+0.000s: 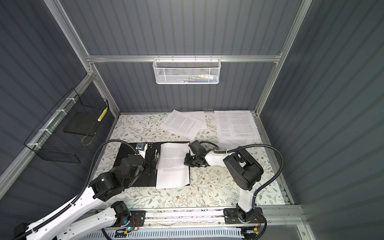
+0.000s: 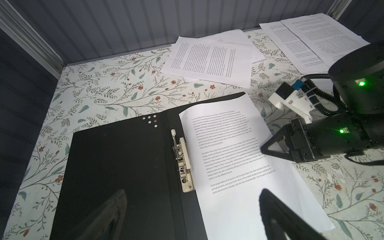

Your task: Put the files into the folder

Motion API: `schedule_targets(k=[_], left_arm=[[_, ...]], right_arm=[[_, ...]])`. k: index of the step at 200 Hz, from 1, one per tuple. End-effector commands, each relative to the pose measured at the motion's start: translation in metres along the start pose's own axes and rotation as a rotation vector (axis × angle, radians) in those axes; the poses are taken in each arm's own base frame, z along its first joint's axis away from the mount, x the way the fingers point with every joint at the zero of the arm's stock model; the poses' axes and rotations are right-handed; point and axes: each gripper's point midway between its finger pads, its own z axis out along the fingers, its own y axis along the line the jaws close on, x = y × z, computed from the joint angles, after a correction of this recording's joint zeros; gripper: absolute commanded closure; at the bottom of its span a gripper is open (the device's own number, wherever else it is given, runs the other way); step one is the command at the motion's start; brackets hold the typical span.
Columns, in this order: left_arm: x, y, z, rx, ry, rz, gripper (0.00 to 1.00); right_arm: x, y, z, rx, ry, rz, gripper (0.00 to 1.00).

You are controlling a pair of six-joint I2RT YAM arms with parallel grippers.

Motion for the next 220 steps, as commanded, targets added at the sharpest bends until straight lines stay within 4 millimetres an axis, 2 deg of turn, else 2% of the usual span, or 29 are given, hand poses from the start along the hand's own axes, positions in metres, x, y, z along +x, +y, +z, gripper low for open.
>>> schedule_targets(k=[1,27,86,137,220], left_arm=[[-0.006,0.000,-0.002,0.003,-0.008,0.011,0.00],[-0.006,0.000,-0.002,0.008,-0.007,0.010,0.00],[-0.005,-0.001,-0.001,0.010,-0.001,0.009,0.00],[-0.004,-0.001,0.000,0.015,0.003,0.008,0.00],[0.000,-0.009,0.003,0.046,0.033,0.024,0.00]], right_arm=[[0.002,0.000,0.002,-0.002,0.007,0.015,1.00],[0.004,0.000,-0.007,-0.004,-0.009,-0.002,1.00],[0.012,0.018,-0.004,0.020,-0.013,-0.086,1.00],[0.009,0.006,-0.003,0.084,-0.029,-0.039,1.00],[-0.002,0.000,-0.003,0.108,-0.050,0.018,1.00]])
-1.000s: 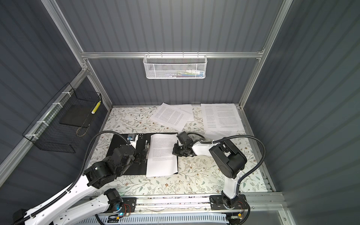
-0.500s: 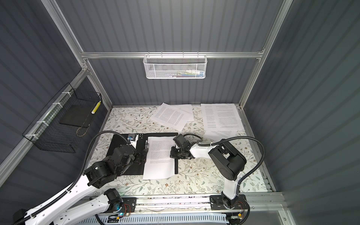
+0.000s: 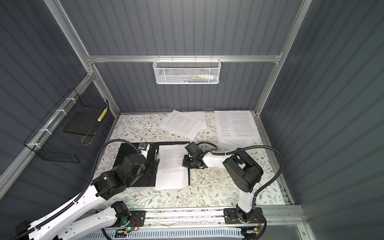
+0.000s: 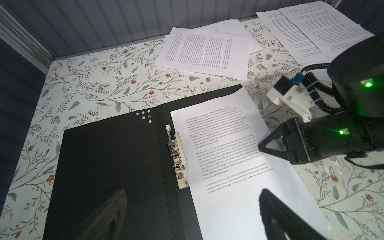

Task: Put the files into the folder
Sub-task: 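Hold the sheet edge at the clip with the right gripper while left steadies clip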

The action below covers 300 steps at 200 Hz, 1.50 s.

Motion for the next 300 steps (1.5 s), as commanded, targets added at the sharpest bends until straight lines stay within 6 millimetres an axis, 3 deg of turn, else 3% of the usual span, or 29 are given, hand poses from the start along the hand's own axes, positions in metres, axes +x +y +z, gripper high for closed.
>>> schedule_targets(k=[1,300], left_arm=[[-0.007,-0.002,-0.004,0.018,-0.009,0.010,0.00],[-0.007,-0.004,-0.002,0.033,0.004,0.008,0.00]], right_arm=[[-0.009,-0.002,-0.001,0.029,-0.016,0.023,1.00],[-0.017,0.002,0.014,0.024,-0.004,0.095,1.00]])
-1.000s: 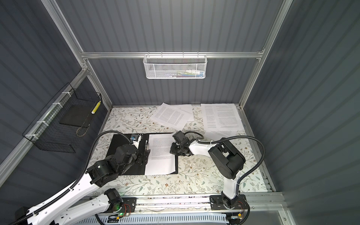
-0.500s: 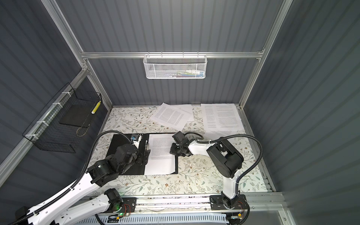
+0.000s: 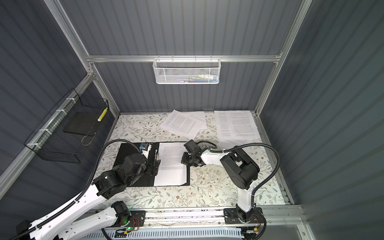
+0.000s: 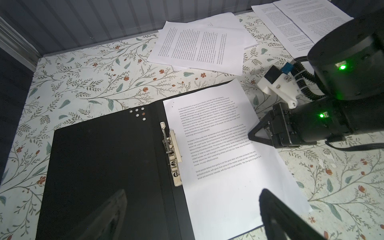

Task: Put the files into the folder
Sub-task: 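Hold the sheet edge at the clip with the right gripper while left steadies clip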

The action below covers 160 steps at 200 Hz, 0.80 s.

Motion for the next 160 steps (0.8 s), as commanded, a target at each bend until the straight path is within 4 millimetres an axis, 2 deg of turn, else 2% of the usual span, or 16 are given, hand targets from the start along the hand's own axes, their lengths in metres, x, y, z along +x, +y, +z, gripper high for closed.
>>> schedule_targets(k=[1,121,160], left_arm=[[-0.0090,0.0000,-0.0041,0.008,-0.014,0.005,0.00],[-0.0091,0.0001,-0.0040,0.011,-0.014,0.003,0.00],[-0.0089,0.0003,-0.0034,0.010,-0.012,0.003,0.00]], right_arm=[[-0.0018,-0.0022,0.0040,0.013,0.006,0.022,1.00],[0.0002,-0.0019,0.0059,0.006,0.015,0.017,1.00],[-0.0009,-0.0007,0.0043,0.003,0.010,0.015,0.93]])
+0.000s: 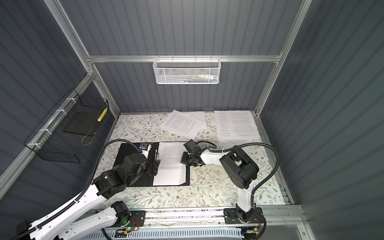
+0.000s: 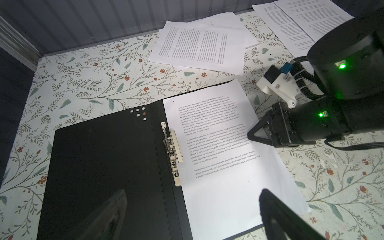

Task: Put the files into the folder
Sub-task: 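Hold the sheet edge at the clip with the right gripper while left steadies clip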

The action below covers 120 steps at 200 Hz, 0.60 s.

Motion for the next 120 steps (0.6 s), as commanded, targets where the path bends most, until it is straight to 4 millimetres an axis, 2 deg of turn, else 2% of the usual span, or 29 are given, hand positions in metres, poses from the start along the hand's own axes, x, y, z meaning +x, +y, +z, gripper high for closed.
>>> schedule_targets(k=[1,120], left_arm=[[-0.0093,-0.0004,-0.0039,0.009,-0.014,-0.001,0.00],[-0.0089,-0.0009,-0.0035,0.013,-0.011,0.000,0.00]], right_arm=[[-0.0010,-0.0032,0.0031,0.013,0.005,0.012,0.93],[-0.0051,0.0016,0.0017,0.012,0.001,-0.005,0.89]])
